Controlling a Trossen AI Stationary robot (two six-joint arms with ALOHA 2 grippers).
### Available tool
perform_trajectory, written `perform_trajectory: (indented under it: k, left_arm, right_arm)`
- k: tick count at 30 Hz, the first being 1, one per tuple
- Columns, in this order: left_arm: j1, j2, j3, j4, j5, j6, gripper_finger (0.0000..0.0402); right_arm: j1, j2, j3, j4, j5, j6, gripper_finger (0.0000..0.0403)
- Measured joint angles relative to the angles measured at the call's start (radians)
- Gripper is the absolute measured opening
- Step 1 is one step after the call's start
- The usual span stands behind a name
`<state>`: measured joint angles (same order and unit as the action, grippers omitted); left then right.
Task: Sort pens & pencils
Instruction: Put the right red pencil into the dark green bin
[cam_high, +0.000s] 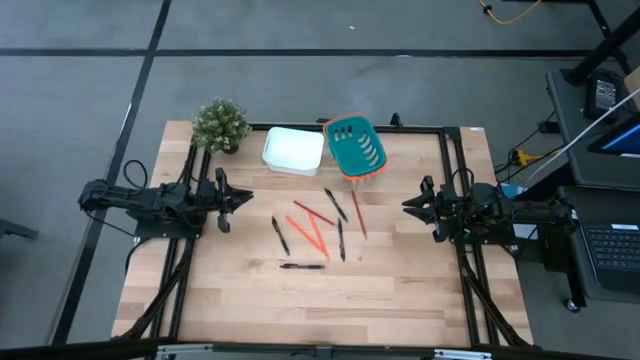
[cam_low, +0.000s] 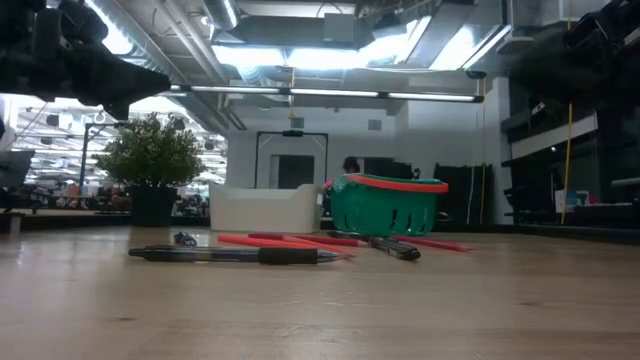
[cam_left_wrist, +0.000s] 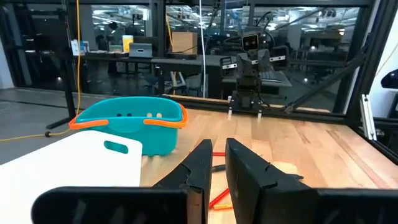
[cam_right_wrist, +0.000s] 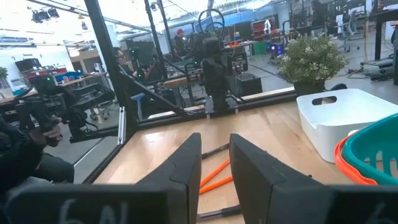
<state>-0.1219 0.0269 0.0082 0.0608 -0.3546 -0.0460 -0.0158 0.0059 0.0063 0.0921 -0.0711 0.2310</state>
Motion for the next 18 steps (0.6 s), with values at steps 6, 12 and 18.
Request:
perform_trajectory:
  k: [6,12,18]
  left_arm:
    - [0.000,0.000,0.000,0.000,0.000,0.029,0.0041]
    - [0.000,0.000,0.000,0.002,-0.050,0.083,0.0041]
    - [0.000,0.000,0.000,0.003,-0.051,0.083,0.0041]
  right_arm:
    - [0.000,0.000,0.000,0.005,0.000,-0.046,0.0085]
    - [0.000,0.001,0.000,-0.020,-0.001,-0.136,0.0085]
    - [0.000,0.000,0.000,-0.019,-0.001,-0.238,0.0085]
